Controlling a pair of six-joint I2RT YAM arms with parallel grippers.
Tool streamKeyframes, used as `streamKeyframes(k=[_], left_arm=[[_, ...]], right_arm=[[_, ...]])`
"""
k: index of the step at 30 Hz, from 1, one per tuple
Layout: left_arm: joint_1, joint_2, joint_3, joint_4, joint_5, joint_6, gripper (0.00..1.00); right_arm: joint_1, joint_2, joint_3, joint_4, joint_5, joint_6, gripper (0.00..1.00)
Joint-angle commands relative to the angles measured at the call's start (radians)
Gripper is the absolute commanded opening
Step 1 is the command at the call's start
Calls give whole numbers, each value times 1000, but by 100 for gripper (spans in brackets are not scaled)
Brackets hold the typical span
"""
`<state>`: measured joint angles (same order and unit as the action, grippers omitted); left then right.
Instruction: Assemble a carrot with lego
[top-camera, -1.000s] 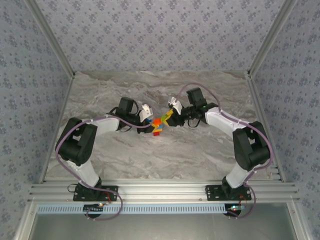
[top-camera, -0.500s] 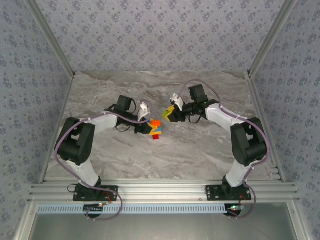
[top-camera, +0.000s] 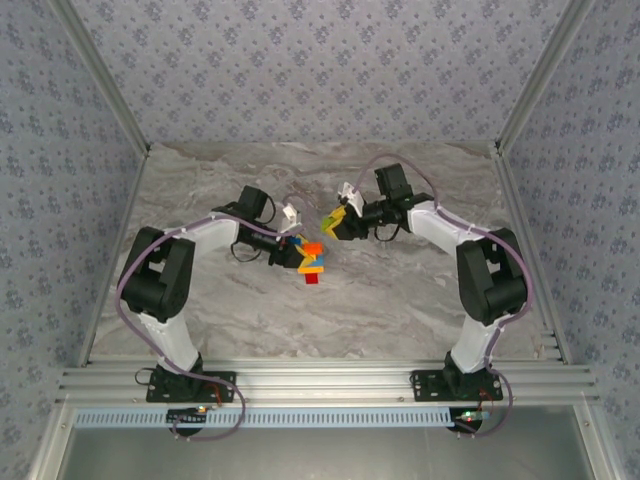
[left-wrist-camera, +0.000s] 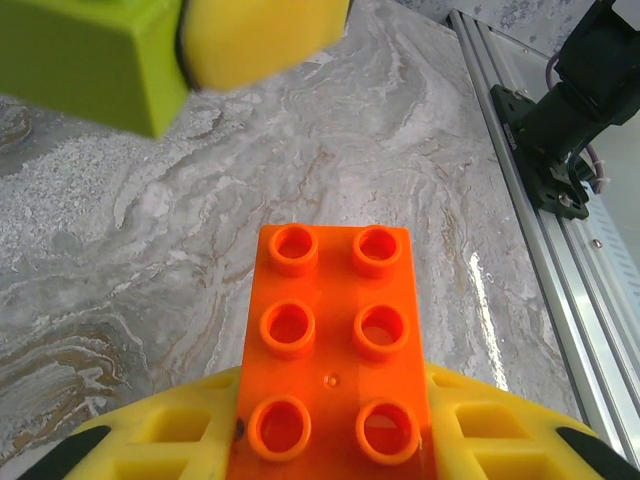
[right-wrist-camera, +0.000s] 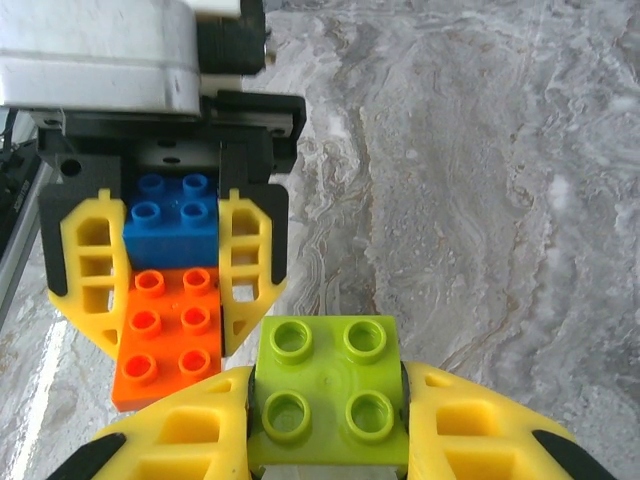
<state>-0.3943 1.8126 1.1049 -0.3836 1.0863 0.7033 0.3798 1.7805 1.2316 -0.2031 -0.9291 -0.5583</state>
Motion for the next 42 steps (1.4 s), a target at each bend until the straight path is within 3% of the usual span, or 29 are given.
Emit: streamKeyframes(k=[1,8,24,42], left_arm=[[6,23,35,-39,45,34,29],[6,27,36,-26,20,19,30],[4,27,27,12,-15,-11,29],[3,39,28,22,-36,-10,30]], right_arm=[[-6,6,53,-63,-67,-13,0],[4,6,51,-183,-117,-58,1],[55,76,39,-144,-111,-21,0],[38,78,17,-160,-154,-31,0]])
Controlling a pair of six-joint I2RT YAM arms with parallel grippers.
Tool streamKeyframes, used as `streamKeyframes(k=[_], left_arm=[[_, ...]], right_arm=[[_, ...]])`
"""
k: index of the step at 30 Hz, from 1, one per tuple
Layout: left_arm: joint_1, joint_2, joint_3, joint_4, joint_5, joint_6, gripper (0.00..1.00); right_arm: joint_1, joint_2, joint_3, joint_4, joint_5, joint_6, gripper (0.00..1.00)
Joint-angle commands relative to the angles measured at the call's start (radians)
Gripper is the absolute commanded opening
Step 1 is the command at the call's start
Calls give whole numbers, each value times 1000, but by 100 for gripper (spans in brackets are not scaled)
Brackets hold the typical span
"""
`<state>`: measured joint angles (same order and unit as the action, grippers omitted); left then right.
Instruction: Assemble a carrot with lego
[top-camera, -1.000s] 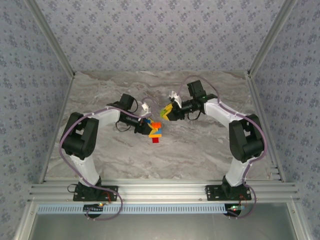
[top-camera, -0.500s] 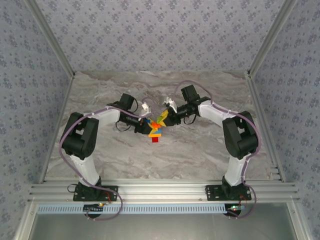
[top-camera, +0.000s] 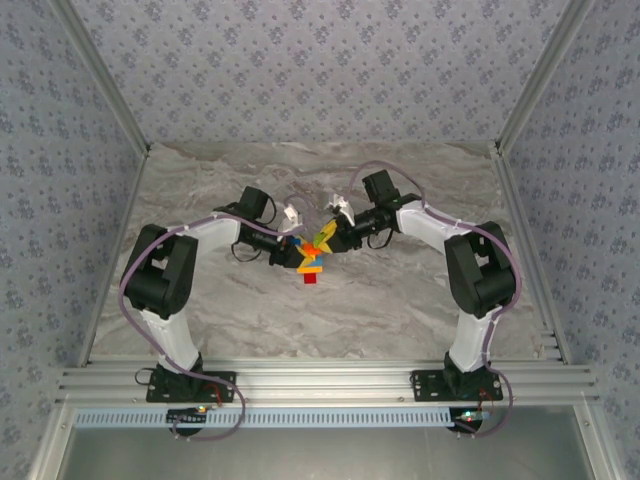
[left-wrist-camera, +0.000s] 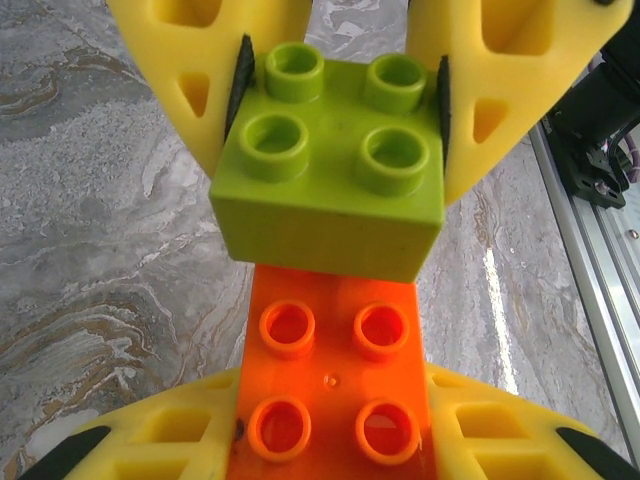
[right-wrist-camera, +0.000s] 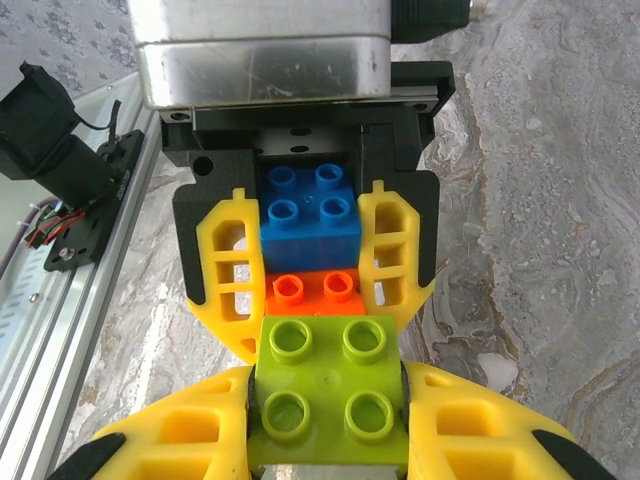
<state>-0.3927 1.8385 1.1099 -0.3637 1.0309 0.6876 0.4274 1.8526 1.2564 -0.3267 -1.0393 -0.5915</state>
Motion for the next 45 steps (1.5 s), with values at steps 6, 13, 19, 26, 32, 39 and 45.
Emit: streamKeyframes(k=[6,13,19,26,32,39,45], left_arm=[[2,14,24,2,18,4,29],[2,15,27,-1,19,5,29],[0,17,25,-2,12,9,29],[-1,27,27,-3,4,11,30],[-2,27,27,0,0,9,30],[-1,28,25,3,-1,9,29],[-2,26,25,4,-2,10,30]], right_arm=[[-25,7,-14,-46,-66,-3,0],[-26,37,-7,-49,-83,-3,0],[-22,50,-5,-46,-87,-2,0],[-23,53,-5,-48,-93,-2,0],[-24,56,-18,-43,-110,1,0],[-25,63,-28,-26,-126,7,0],[-26,90,-15,-29,-138,4,0]])
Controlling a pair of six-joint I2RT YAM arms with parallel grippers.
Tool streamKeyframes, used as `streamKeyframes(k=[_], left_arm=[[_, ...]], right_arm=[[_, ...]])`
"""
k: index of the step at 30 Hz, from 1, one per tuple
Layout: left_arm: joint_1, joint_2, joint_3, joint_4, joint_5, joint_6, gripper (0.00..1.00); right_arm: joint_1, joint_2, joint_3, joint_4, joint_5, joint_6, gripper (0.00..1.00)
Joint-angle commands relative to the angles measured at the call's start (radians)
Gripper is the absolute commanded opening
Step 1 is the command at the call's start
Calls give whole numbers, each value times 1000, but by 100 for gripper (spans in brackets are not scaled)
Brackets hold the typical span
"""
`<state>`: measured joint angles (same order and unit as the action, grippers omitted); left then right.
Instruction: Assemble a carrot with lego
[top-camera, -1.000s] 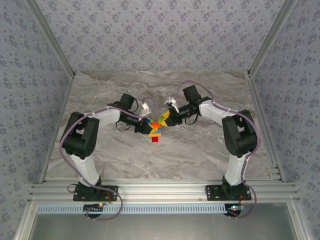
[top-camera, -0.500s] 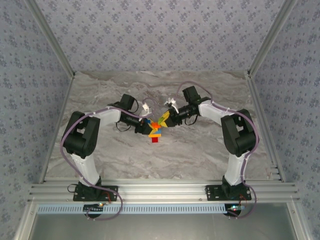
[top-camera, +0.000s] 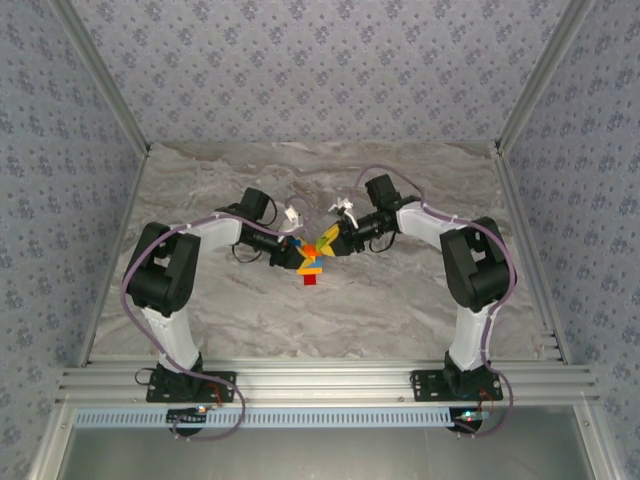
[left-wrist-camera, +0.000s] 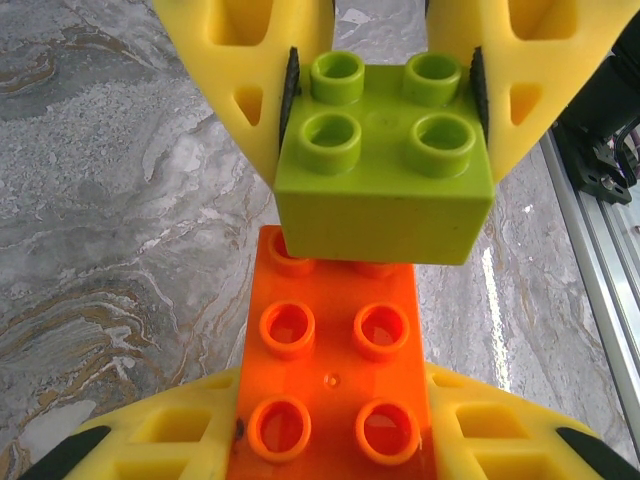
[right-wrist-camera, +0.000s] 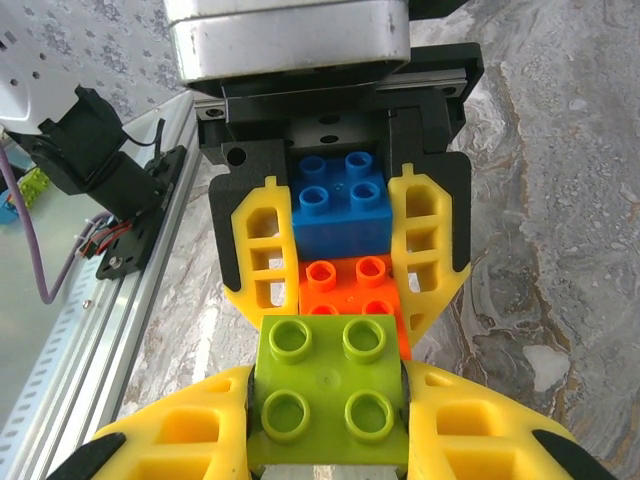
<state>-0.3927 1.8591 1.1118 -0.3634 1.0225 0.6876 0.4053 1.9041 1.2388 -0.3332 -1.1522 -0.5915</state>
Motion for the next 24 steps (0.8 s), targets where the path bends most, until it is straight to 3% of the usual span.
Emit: streamKeyframes(k=[1,24], left_arm=[[-2,8,22,4,8,9,30],[-1,5,25,2,2,8,29]], right_arm=[[-3,45,8,-25,-29,4,0],[-3,76,31,-126,50,-83,0]])
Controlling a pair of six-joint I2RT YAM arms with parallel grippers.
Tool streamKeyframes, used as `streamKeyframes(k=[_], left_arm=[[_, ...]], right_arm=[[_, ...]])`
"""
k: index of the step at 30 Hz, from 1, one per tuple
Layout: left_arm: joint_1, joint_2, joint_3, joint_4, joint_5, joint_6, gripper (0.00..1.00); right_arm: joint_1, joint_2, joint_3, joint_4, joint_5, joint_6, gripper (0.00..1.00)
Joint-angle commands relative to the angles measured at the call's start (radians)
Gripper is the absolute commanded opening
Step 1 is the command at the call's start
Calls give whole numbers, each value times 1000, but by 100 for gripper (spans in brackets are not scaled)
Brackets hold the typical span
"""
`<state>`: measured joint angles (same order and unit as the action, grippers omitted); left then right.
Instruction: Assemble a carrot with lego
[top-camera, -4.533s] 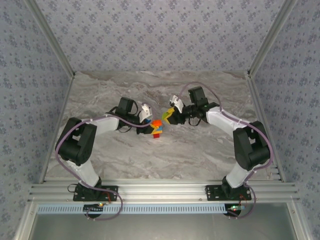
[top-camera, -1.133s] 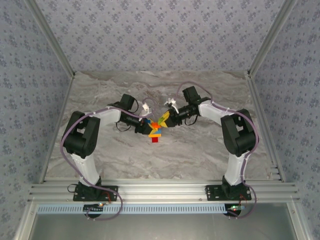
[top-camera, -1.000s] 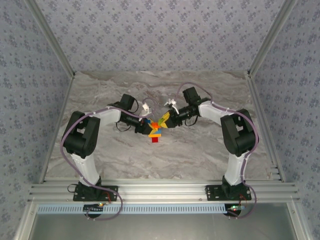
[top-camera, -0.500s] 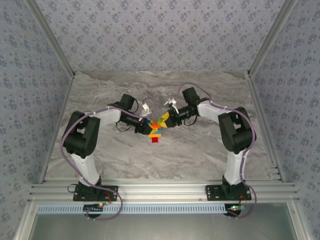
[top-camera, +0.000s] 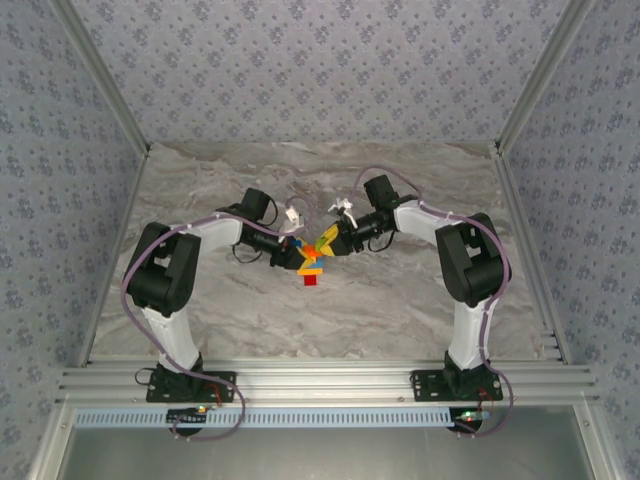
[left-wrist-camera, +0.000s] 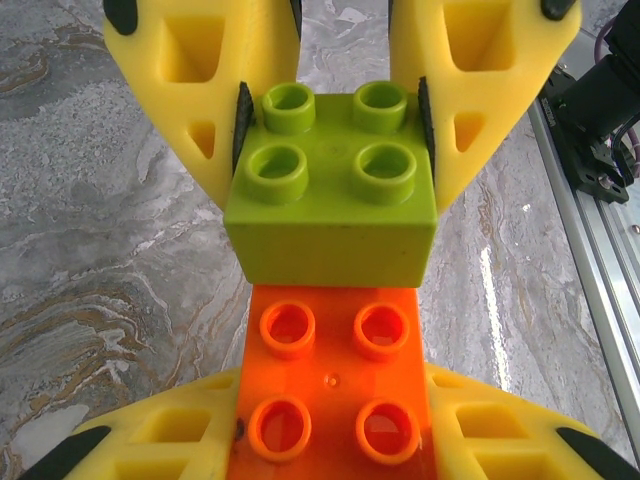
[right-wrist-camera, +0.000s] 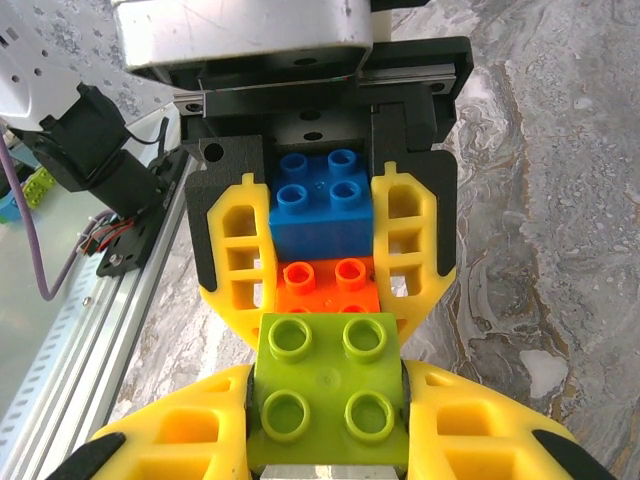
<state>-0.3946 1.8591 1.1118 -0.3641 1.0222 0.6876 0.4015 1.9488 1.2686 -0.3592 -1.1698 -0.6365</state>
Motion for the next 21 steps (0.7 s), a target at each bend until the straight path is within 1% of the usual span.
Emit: streamKeyframes(k=[1,14,21], left_arm=[[2,5,25,1,3,8,29],[5,5,27,4,18,4,29],[5,6,29,6,19,3,29]], right_arm=[[-2,37,7,-113,64,-49,0],[13,78,17,-133,70,-73,0],[22,82,21,-149,103,-71,0]])
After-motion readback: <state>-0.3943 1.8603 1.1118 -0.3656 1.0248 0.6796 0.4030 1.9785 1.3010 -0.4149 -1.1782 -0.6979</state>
